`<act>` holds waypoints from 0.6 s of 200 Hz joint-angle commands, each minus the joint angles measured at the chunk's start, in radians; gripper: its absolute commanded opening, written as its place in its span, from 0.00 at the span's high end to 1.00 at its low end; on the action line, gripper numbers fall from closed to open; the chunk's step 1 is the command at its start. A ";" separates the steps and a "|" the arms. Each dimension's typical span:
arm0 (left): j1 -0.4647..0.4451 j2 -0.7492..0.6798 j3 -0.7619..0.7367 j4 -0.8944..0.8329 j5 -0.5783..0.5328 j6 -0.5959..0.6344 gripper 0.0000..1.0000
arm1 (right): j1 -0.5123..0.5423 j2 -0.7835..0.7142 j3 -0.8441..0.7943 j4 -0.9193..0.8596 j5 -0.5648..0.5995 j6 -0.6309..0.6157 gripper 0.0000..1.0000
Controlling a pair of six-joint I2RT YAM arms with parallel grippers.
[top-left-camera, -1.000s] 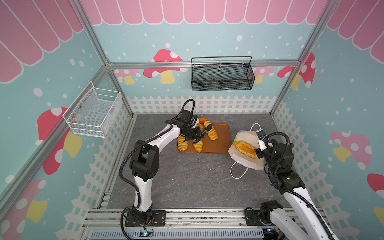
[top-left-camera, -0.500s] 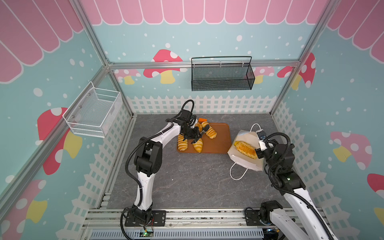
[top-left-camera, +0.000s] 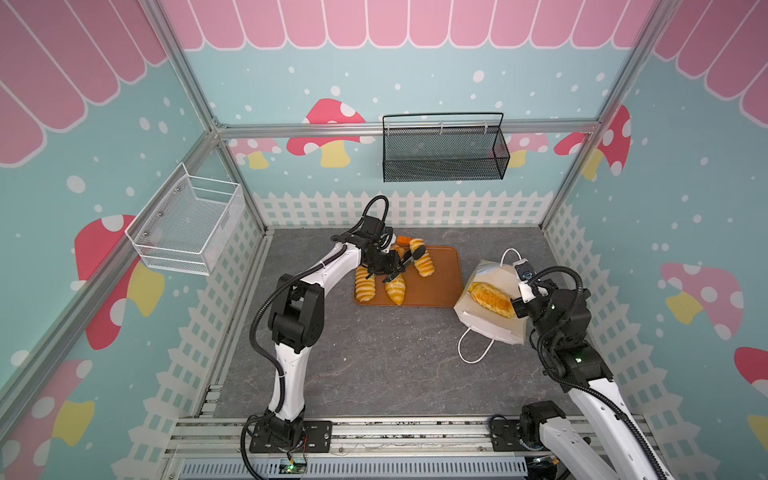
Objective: Take the fake bread out of the paper bag
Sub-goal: 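Lower the ridged bread onto the tray and open the left tongs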
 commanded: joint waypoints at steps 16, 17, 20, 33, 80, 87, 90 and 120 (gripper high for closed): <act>0.005 0.016 0.015 -0.009 -0.018 0.020 0.59 | 0.005 -0.025 -0.006 -0.002 0.016 -0.004 1.00; 0.004 0.016 0.015 -0.009 -0.017 0.020 0.59 | 0.004 -0.025 -0.006 -0.003 0.015 -0.004 1.00; 0.006 0.014 0.015 -0.009 -0.019 0.021 0.59 | 0.004 -0.026 -0.005 -0.003 0.015 -0.004 1.00; 0.006 0.012 0.018 -0.008 -0.028 0.022 0.57 | 0.005 -0.027 -0.004 -0.007 0.014 -0.002 1.00; 0.012 0.003 0.045 -0.028 -0.042 0.040 0.56 | 0.004 -0.024 0.004 -0.006 0.015 -0.006 1.00; 0.011 0.002 0.049 -0.032 -0.047 0.041 0.56 | 0.004 -0.025 0.004 -0.006 0.016 -0.006 1.00; 0.012 0.002 0.050 -0.033 -0.048 0.043 0.55 | 0.005 -0.024 0.006 -0.006 0.017 -0.007 1.00; 0.012 0.002 0.075 -0.073 -0.080 0.063 0.54 | 0.005 -0.022 0.008 -0.006 0.015 -0.007 1.00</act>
